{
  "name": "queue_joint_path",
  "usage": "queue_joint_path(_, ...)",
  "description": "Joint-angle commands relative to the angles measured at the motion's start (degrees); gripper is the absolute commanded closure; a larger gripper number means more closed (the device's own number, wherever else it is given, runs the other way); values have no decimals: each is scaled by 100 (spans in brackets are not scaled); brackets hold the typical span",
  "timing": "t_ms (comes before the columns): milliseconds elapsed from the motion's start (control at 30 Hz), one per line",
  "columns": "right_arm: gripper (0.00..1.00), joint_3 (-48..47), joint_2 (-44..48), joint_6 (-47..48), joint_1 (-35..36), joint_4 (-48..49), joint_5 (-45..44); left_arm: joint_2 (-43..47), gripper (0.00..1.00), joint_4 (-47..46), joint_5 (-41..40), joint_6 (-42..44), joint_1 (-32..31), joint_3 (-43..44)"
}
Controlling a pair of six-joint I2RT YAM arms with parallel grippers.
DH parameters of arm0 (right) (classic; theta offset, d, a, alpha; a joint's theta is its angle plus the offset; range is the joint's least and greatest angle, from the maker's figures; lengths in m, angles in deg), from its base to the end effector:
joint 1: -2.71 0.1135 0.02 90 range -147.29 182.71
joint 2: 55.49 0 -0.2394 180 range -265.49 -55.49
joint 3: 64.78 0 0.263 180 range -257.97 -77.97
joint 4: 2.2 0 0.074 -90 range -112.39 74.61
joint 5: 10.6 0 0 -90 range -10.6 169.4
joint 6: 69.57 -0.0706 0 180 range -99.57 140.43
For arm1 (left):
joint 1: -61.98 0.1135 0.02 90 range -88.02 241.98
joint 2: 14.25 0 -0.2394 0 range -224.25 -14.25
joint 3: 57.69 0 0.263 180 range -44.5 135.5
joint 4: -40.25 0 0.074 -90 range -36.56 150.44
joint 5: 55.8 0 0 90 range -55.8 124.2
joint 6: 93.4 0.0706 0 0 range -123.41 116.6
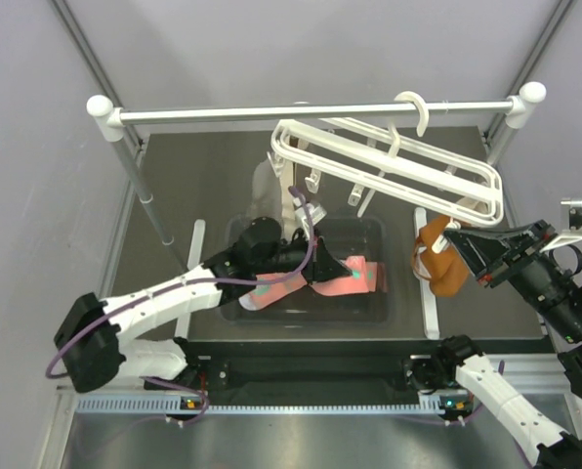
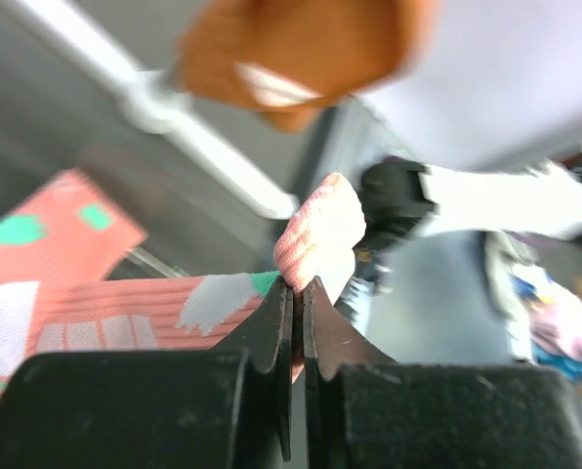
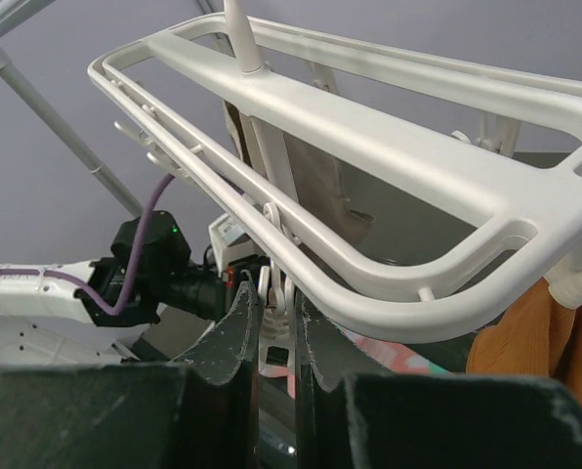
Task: Clip the socks to the hanger
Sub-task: Pick up the sock from the bin.
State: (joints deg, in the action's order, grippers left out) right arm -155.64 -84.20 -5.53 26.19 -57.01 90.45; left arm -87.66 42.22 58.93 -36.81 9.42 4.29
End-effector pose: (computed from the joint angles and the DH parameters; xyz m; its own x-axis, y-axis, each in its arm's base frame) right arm 0.0634 0.0423 0.4793 -0.1421 0.4067 -0.9025 -0.5596 0.7190 0.4121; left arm 0.1856 -0.2909 0.2588 -0.6509 0.0275 -0.7586 0.7309 0.2925 -0.6166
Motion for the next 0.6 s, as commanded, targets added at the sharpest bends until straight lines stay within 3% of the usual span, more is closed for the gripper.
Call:
queue_joint_path(0,100,24,-100,55,-37,-197,178,502,100,-1161,1014,-464,-88,-449)
queue_joint_path(300,100,85,-117,47,-37,-118,249,1389,100,-1855,1921,-229,-746,-1089)
queue_joint_path(433,100,112,-117,20,-37,-74,275,2189,100,-1840,1237,562,-1449,-1513)
queue_joint_path(567,100,50,-153,38,-37,-109,345,2550,100,-1778,247,581,-1722,-1540)
